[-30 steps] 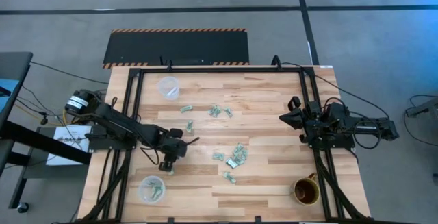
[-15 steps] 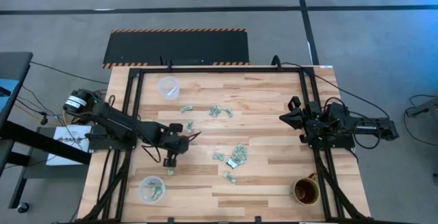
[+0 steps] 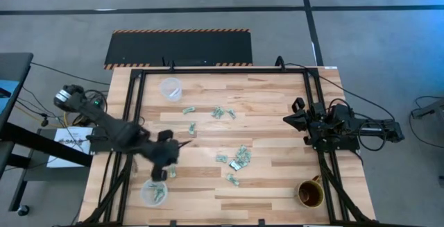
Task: Pick and place Stevia / Truvia into bins
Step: Put the stevia packet into the bottom transparent container
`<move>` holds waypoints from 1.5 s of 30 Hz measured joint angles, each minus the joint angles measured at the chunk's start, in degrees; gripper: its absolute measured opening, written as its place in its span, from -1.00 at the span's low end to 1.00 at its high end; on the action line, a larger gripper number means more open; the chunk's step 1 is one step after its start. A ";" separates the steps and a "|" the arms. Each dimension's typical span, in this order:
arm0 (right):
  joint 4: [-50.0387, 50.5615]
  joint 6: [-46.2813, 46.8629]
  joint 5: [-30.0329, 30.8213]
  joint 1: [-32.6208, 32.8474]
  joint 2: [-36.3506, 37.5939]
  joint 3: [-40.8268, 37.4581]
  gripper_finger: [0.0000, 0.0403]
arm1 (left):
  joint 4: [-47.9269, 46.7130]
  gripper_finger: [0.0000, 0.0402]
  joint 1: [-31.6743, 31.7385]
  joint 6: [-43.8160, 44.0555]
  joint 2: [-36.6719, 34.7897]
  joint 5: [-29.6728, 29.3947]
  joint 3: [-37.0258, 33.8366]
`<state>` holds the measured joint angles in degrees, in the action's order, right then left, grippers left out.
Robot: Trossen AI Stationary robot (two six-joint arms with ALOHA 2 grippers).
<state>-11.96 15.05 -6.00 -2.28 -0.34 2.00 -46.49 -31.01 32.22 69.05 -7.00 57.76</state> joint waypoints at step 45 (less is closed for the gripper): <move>1.68 -0.02 0.00 0.00 0.00 0.00 -1.00 | 0.77 -0.53 -25.48 42.51 10.65 -5.71 -0.65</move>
<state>-10.28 15.03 -6.00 -2.28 -0.34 2.00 -45.72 -56.49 74.73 79.71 -12.70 57.11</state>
